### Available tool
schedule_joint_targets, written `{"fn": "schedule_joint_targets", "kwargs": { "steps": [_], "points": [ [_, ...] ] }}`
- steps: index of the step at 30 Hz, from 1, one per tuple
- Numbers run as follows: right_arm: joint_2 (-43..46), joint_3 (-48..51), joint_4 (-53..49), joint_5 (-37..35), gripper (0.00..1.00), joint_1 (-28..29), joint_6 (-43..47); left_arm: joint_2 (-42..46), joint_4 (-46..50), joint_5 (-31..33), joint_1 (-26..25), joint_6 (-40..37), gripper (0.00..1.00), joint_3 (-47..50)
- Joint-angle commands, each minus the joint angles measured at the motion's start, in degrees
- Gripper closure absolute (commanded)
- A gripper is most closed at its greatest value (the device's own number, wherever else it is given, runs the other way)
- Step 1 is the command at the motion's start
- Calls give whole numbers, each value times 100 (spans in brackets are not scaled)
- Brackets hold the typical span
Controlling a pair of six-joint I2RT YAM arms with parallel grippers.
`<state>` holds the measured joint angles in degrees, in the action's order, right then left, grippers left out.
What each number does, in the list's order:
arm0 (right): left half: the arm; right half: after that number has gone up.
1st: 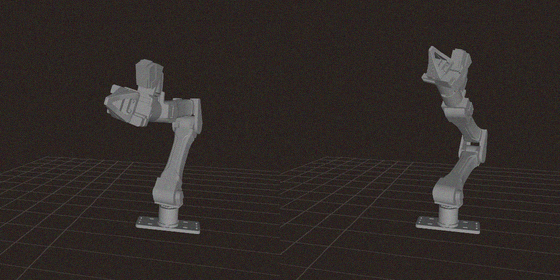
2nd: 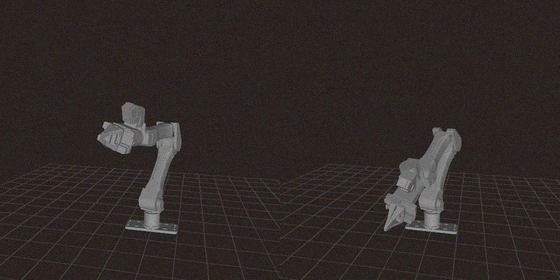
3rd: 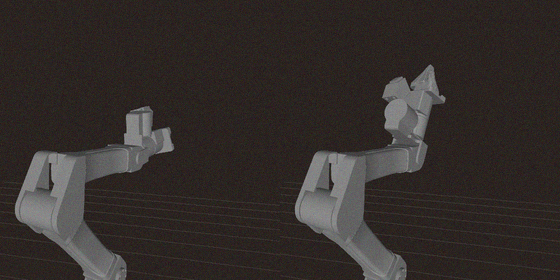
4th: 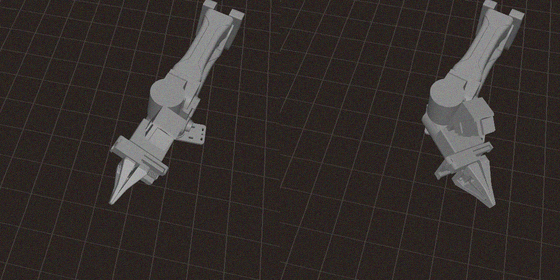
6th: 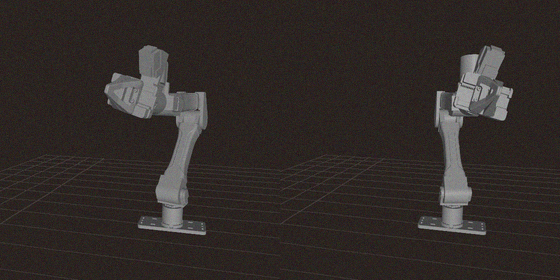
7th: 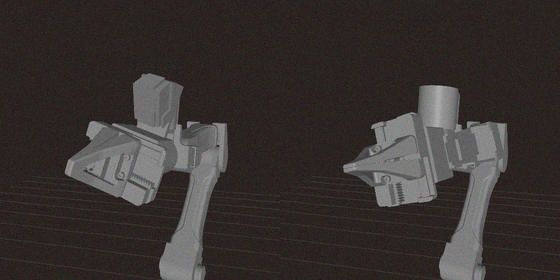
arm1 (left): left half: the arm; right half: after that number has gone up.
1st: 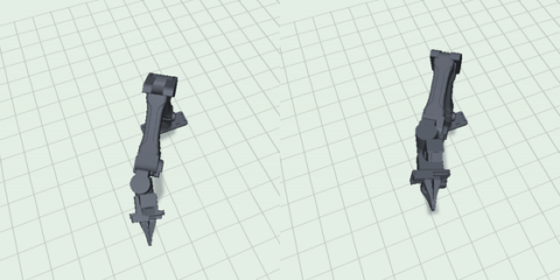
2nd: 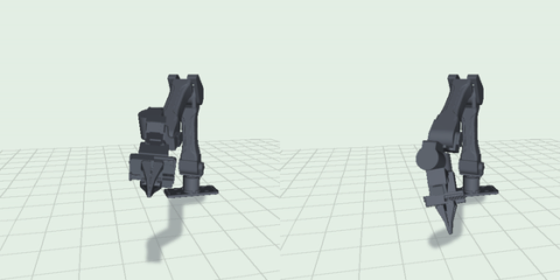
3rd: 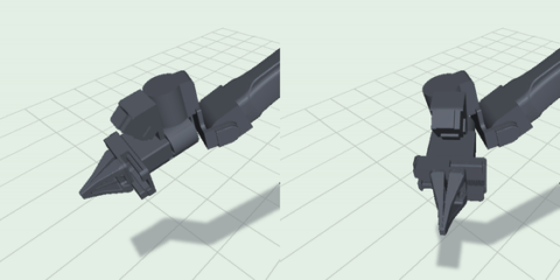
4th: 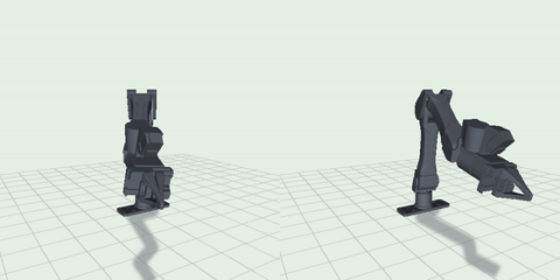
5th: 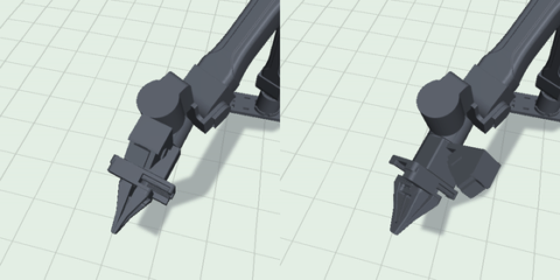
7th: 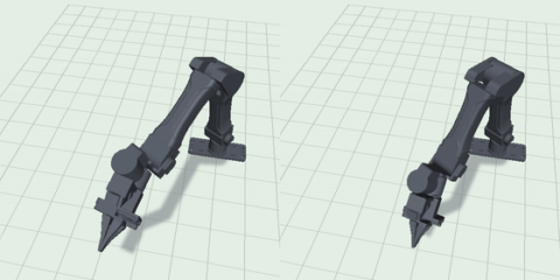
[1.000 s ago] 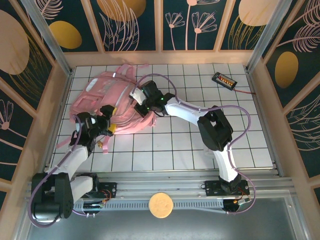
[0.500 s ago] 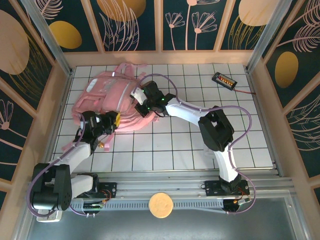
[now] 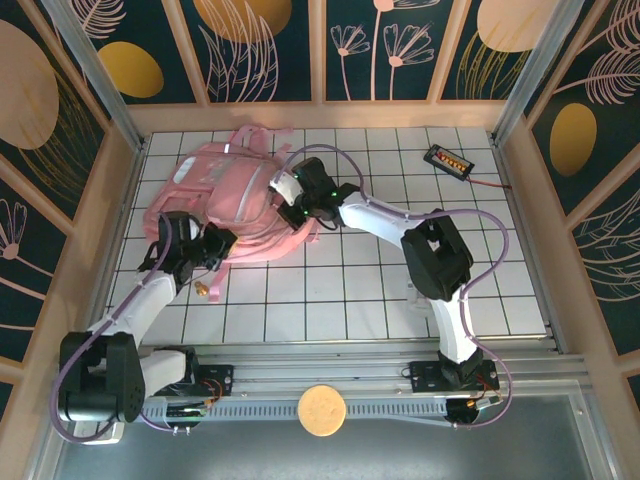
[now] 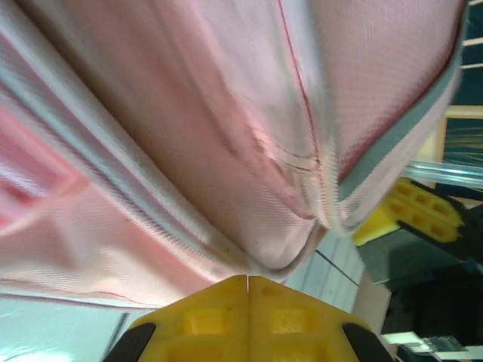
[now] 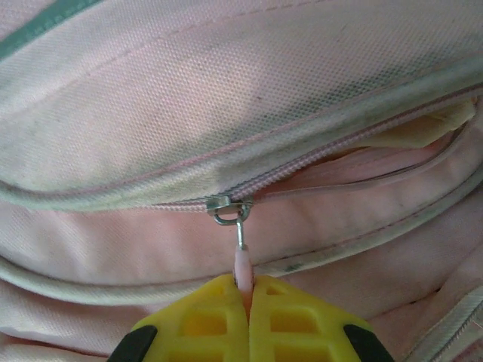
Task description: Pack the student bag
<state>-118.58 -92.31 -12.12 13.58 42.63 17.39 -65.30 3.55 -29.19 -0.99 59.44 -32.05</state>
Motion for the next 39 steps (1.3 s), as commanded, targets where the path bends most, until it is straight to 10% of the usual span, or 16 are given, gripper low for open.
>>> {"fn": "schedule_joint_targets", "kwargs": {
  "steps": [1,9,11,19,39],
  "points": [
    [57,-305,-122,-453,100,-460,187,376,848,-98,507,-726,100,151],
    [142,-326,-68,-102,100,-389,210,474,658,-29,671,-538,94,327],
    [313,-72,5,-73,100,-323,187,510,284,7,671,-132,2,533],
    [708,546,-4,138,100,-213,-63,476,-633,616,758,571,1,1039],
    [1292,1326,458,631,100,1086,-1612,-3693,-8,437,1550,-1673,1,-3267]
  ]
}}
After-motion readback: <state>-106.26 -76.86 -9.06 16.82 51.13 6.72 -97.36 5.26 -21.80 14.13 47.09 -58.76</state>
